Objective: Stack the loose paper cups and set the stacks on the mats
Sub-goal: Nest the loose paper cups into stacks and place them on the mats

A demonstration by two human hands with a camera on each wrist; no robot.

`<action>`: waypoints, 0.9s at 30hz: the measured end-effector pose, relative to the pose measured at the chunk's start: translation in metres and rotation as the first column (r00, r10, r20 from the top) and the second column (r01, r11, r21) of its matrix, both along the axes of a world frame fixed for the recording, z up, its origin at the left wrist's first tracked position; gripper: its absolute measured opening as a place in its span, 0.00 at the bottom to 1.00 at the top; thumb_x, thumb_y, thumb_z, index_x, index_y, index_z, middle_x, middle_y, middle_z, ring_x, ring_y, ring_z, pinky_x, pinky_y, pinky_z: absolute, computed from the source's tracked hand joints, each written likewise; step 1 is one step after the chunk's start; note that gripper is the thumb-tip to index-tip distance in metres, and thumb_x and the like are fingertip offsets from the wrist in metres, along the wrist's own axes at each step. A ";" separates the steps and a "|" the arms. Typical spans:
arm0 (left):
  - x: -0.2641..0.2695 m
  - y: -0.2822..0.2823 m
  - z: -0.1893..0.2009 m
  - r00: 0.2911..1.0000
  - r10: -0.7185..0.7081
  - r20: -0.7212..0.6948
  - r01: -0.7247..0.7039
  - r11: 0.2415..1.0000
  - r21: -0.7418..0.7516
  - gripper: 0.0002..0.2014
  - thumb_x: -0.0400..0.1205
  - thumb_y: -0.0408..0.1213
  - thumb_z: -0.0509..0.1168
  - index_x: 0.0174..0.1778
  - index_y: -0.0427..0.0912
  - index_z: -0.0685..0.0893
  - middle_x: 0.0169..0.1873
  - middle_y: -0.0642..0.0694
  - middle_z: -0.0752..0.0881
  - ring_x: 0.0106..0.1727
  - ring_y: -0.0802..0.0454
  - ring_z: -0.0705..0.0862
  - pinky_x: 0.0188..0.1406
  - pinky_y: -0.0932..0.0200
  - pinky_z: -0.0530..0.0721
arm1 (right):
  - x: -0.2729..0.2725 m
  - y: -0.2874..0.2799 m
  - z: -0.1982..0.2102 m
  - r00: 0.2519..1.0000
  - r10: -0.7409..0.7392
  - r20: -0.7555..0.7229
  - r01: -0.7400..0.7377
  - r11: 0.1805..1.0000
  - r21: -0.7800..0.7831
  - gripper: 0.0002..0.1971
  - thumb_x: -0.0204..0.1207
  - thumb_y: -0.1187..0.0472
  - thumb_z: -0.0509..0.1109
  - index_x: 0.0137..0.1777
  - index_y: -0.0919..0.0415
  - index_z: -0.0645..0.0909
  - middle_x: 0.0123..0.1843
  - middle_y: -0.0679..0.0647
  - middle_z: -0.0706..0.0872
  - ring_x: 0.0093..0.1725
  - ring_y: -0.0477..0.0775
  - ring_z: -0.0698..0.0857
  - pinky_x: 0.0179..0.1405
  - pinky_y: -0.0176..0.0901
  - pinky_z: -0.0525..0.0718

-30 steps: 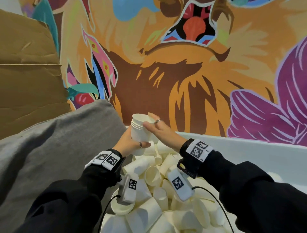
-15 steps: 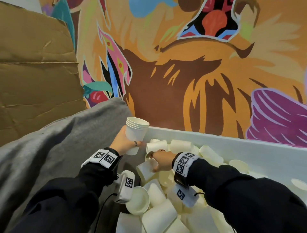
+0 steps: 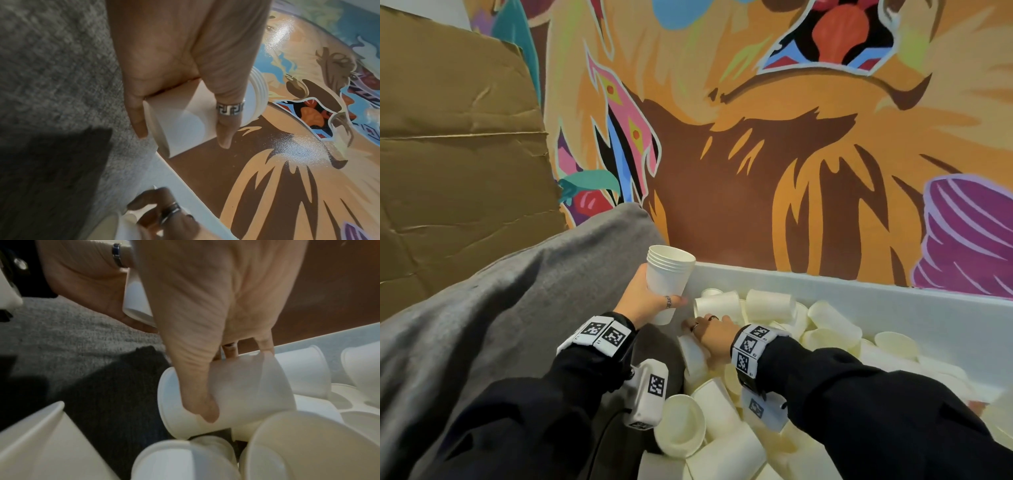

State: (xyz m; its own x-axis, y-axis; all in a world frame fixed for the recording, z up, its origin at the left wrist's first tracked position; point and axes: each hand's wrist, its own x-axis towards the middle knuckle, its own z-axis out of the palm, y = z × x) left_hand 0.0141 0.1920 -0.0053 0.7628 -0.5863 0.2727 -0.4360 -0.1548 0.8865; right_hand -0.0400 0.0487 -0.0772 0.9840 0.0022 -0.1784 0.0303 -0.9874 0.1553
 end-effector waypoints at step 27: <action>-0.078 -0.093 0.022 0.969 -0.247 -0.033 0.247 0.969 0.012 0.32 0.65 0.28 0.78 0.60 0.51 0.71 0.52 0.48 0.82 0.49 0.57 0.81 0.43 0.66 0.82 | -0.108 -0.087 0.122 0.825 -0.448 0.344 -0.153 0.408 0.900 0.31 0.74 0.35 0.66 0.71 0.53 0.70 0.70 0.48 0.69 0.69 0.48 0.73 0.73 0.52 0.72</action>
State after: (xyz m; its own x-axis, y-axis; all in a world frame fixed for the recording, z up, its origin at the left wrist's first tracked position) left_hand -0.0643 0.0988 0.0169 0.6016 -0.7619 0.2401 -0.4350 -0.0603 0.8984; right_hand -0.1475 -0.0388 0.0453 0.9085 -0.2985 0.2926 0.0920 -0.5400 -0.8366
